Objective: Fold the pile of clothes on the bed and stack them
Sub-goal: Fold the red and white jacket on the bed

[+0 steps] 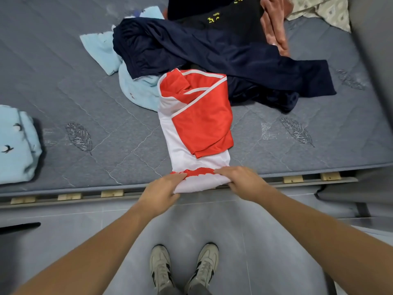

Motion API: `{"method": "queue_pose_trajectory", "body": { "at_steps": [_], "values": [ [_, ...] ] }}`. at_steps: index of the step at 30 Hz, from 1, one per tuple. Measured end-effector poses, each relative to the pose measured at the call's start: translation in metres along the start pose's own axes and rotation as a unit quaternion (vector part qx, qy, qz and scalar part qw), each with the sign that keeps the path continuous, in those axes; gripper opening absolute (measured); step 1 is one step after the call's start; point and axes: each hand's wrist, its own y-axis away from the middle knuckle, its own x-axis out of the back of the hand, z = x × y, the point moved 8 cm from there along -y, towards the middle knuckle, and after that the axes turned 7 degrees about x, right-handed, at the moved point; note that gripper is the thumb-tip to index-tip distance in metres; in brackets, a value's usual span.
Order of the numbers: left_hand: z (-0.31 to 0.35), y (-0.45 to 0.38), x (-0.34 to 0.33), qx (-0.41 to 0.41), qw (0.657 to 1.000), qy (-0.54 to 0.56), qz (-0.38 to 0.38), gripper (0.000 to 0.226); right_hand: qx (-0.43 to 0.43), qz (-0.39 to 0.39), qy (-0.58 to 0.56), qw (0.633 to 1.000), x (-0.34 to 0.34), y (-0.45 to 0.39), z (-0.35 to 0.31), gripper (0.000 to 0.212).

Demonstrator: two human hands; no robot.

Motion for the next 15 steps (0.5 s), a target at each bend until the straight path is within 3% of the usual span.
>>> {"method": "queue_pose_trajectory", "body": {
  "at_steps": [3, 6, 11, 15],
  "values": [
    [0.003, -0.006, 0.018, -0.002, 0.999, 0.051, -0.005, 0.050, -0.006, -0.010, -0.040, 0.999, 0.016, -0.010, 0.001, 0.050],
    [0.004, -0.016, 0.040, 0.018, 0.989, 0.149, 0.011, 0.037, -0.036, 0.004, -0.102, 0.994, 0.036, -0.021, 0.011, 0.018],
    [-0.001, -0.053, 0.096, 0.073, 0.956, 0.272, 0.088, 0.020, -0.081, 0.084, -0.184, 0.976, 0.099, -0.055, 0.030, 0.011],
    [-0.006, -0.095, 0.143, 0.084, 0.934, 0.299, 0.175, 0.017, -0.109, 0.156, -0.182, 0.965, 0.147, -0.096, 0.043, 0.017]
  ]
}}
